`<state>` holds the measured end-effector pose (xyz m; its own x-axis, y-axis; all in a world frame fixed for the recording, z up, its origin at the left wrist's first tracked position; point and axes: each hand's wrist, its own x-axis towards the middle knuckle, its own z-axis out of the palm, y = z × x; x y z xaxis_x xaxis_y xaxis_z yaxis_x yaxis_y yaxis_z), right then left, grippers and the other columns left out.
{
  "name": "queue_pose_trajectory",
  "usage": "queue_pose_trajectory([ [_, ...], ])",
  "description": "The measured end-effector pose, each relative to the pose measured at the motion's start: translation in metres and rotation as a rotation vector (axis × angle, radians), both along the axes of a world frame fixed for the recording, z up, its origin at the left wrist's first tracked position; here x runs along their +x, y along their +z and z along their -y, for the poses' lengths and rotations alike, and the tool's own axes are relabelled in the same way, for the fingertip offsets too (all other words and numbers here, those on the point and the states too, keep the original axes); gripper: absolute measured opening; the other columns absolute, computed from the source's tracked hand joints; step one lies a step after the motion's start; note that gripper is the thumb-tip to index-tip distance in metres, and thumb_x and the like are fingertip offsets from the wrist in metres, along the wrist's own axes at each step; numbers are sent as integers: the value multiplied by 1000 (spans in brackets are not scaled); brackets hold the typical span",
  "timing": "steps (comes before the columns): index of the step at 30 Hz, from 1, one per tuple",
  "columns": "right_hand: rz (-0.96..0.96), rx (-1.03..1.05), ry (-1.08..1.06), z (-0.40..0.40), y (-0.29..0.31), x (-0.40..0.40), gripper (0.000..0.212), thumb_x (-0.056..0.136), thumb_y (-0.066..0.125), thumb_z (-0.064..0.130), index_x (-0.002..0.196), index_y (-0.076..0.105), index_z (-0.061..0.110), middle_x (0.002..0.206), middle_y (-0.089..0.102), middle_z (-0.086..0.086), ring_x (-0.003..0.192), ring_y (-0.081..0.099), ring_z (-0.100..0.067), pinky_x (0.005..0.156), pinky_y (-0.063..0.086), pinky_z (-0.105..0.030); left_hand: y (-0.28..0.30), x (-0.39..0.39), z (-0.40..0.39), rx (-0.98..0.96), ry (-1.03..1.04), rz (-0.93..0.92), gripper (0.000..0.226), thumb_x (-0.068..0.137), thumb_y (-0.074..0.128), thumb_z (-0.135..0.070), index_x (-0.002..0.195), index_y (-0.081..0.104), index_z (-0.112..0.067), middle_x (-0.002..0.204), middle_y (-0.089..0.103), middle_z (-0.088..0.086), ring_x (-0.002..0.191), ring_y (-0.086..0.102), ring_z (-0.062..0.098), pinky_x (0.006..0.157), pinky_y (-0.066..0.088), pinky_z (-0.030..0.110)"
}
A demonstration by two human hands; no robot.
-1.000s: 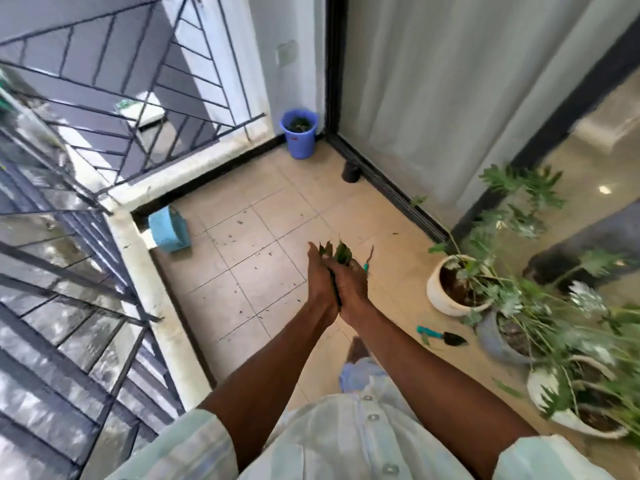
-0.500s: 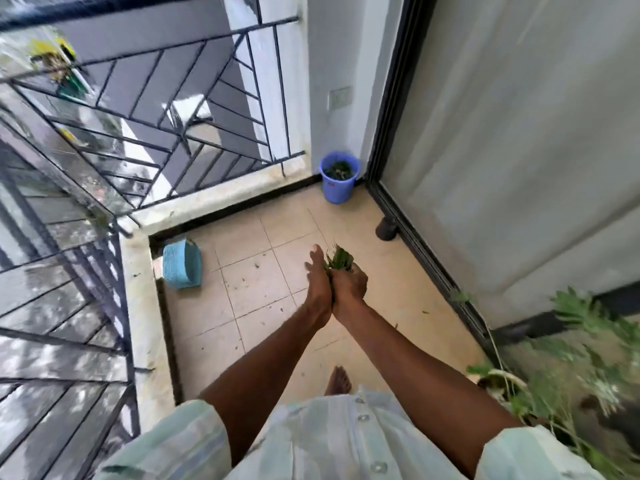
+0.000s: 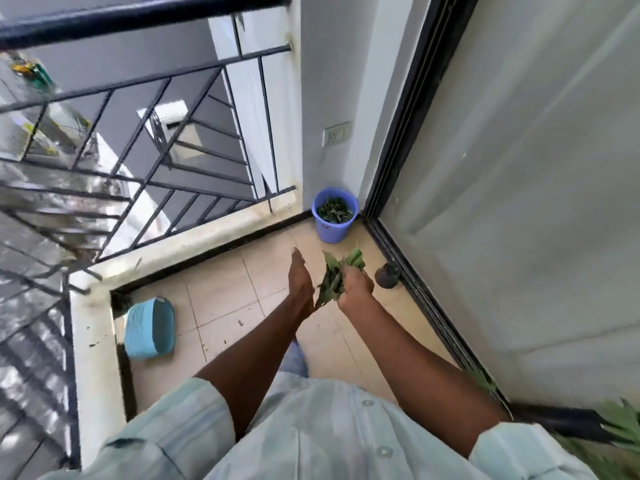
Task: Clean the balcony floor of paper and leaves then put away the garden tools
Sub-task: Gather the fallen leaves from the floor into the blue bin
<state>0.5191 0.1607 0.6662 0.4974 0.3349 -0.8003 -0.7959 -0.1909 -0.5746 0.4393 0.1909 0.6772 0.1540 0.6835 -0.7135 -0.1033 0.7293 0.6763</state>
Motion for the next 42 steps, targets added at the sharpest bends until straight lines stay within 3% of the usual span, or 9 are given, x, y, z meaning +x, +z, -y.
queue_pose_trajectory([
  [7,3,-88,-133,-162,-18,66,22,80,67,4,102,66,6,93,68,-16,67,62,-25,62,55,-38,-14,25,-179,79,-307,-302,33,98,49,-41,93,57,-8,93,54,8,76,49,20,77,46,36],
  [9,2,-106,-177,-193,-23,83,27,80,61,-1,107,63,3,91,66,-19,63,61,-25,59,56,-40,-21,39,-216,132,-413,-406,32,96,51,-39,87,58,-8,95,59,13,84,55,27,88,52,44],
  [12,39,-118,-196,-231,-17,104,26,80,57,-6,102,63,7,86,61,-18,55,56,-23,52,49,-33,-31,62,-264,219,-568,-525,36,95,49,-38,79,59,-7,96,64,21,89,60,36,72,46,35],
  [17,246,-135,-153,-298,2,150,39,85,60,-4,121,58,7,117,62,-10,81,57,-21,69,51,-32,-56,111,-338,309,-744,-632,36,89,50,-39,77,59,-6,78,65,14,82,62,34,60,38,36],
  [21,269,-122,-125,-354,-22,195,60,88,61,-1,143,40,9,138,46,-9,106,51,-19,76,44,-25,-77,157,-394,358,-883,-685,38,93,51,-37,106,64,-4,116,67,16,107,61,32,81,44,35],
  [28,432,-267,14,-445,-139,272,43,76,70,2,117,60,11,109,64,-4,93,60,-17,65,44,-13,-161,222,-487,351,-1020,-737,36,94,51,-19,128,58,-8,134,59,11,122,54,27,97,40,29],
  [33,704,-330,62,-502,-237,318,38,78,68,5,115,59,6,108,67,-5,94,61,-18,84,49,-28,-251,250,-530,370,-941,-711,30,91,54,-18,119,63,-10,118,67,11,109,61,27,91,46,32],
  [38,997,-343,-126,-535,-339,329,50,87,69,14,129,49,-5,123,58,-10,107,54,-8,92,34,-3,-346,265,-550,387,-850,-660,18,92,56,-12,107,66,-8,105,70,7,96,62,19,75,39,23],
  [42,680,-492,489,-535,-459,307,102,74,76,50,149,24,3,151,32,-21,140,32,-31,113,30,-42,-410,257,-559,384,-922,-661,21,89,53,-17,99,69,-9,103,71,6,96,63,20,70,34,16],
])
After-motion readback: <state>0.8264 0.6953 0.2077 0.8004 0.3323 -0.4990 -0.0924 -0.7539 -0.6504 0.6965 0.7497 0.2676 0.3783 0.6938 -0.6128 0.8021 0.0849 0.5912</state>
